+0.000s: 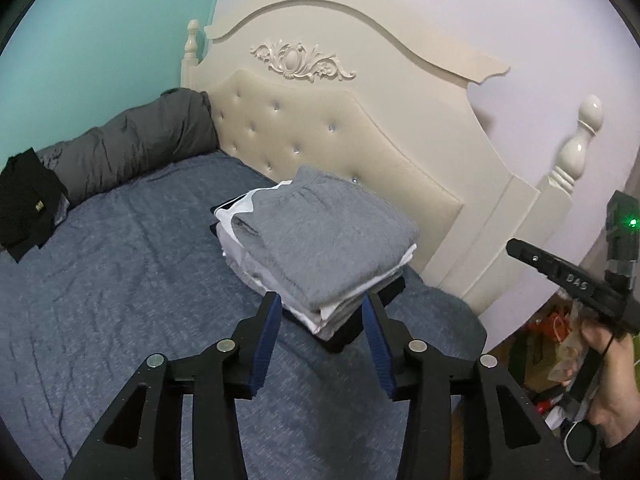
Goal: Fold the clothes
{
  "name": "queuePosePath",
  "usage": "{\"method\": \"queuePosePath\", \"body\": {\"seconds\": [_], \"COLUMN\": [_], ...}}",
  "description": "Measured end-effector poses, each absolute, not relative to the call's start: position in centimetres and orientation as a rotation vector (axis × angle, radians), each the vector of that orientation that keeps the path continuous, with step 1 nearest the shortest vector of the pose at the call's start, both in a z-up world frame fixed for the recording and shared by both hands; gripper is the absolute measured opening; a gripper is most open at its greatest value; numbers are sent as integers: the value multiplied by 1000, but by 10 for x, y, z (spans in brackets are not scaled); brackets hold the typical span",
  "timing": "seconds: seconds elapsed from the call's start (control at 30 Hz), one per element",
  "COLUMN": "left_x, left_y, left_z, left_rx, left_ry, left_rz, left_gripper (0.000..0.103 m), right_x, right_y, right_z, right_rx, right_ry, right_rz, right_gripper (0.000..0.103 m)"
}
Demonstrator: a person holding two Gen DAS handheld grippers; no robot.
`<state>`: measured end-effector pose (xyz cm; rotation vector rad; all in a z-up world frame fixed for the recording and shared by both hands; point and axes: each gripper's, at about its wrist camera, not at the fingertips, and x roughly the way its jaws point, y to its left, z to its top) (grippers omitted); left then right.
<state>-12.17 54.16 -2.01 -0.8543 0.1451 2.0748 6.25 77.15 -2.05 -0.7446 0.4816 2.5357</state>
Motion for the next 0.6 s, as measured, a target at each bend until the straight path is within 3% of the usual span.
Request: {"method": "queuePosePath", "body": {"seconds": [0.13, 0.2, 0.27, 0.43, 0.53, 0.6], "left_x": [-108, -101, -95, -83, -77, -74], "left_y": [529, 523, 517, 505, 498, 493], "left_z": [-18, -16, -15, -9, -7, -6], "left_rx": [-847, -844, -840, -823, -821, -820], "left_ry": [150, 153, 151, 147, 144, 142], "left_rz": [2074, 2074, 2073, 2080, 2080, 2079], "left_gripper": [50, 52, 53, 61, 63, 65], "right_x": [75, 81, 88, 102, 109, 114], "right_y": [753, 744, 735, 718, 708, 702], "right_z": [-14, -11, -9, -7, -6, -6], "right_rx": [-745, -744, -731, -713, -706, -701], "right_ry": [475, 474, 476, 473, 470, 468], "right_rz": [2536, 2544, 2550, 2550, 2547, 2545], "right_gripper": [33, 39, 52, 54, 69, 71]}}
